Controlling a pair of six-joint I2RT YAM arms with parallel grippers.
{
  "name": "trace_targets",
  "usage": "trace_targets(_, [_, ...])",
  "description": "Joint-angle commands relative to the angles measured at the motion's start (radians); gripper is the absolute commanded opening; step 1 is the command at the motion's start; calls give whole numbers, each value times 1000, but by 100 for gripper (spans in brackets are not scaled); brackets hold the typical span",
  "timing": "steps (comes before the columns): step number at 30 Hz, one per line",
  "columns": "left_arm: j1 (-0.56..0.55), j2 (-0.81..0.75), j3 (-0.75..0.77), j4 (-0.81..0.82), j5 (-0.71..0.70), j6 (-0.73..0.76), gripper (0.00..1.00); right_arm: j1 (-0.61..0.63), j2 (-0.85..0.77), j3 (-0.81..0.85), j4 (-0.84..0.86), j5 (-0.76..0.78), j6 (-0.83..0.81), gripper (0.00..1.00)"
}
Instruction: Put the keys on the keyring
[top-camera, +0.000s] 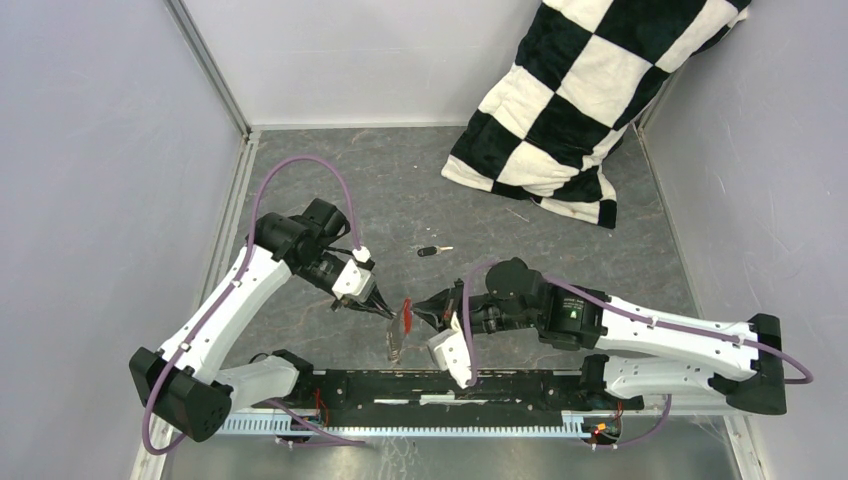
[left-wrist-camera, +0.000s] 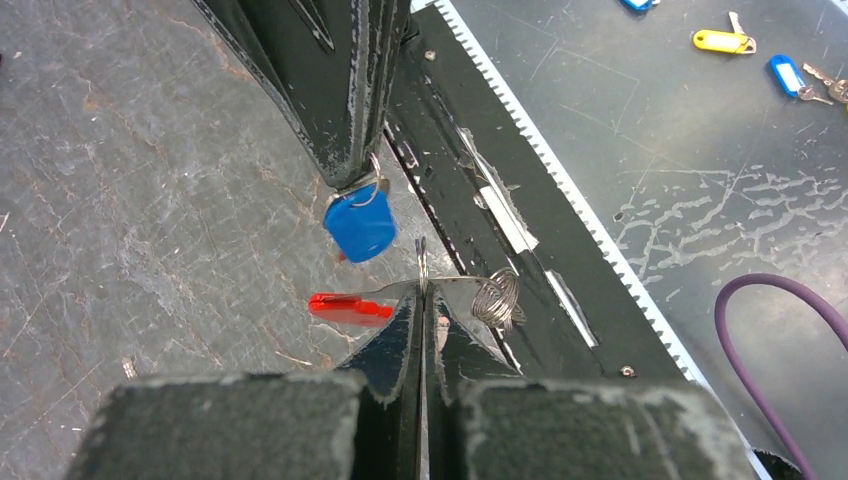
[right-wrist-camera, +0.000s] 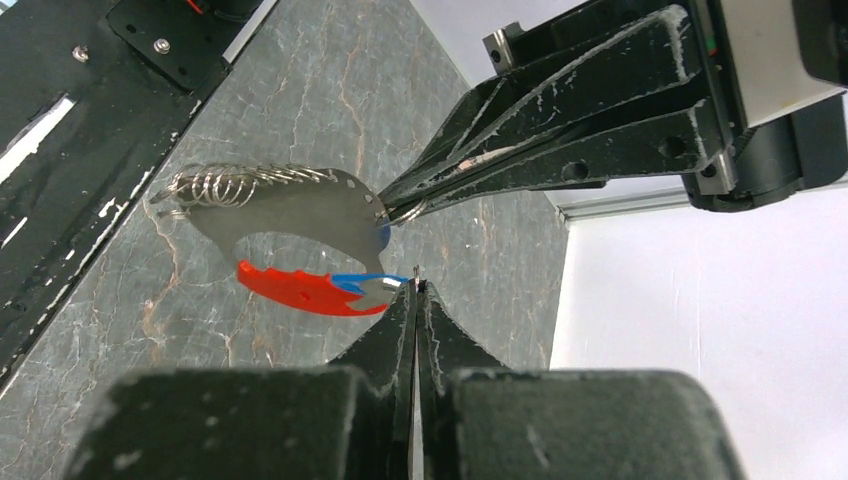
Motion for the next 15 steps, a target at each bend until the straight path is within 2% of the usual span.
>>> trace_targets(1, [-10, -4, 46, -19, 13, 58, 2, 17, 15, 37, 12, 24, -4, 0])
trace_targets(15, [-12, -10, 43, 11, 23, 9, 2, 44, 55, 57, 33, 54, 6, 0])
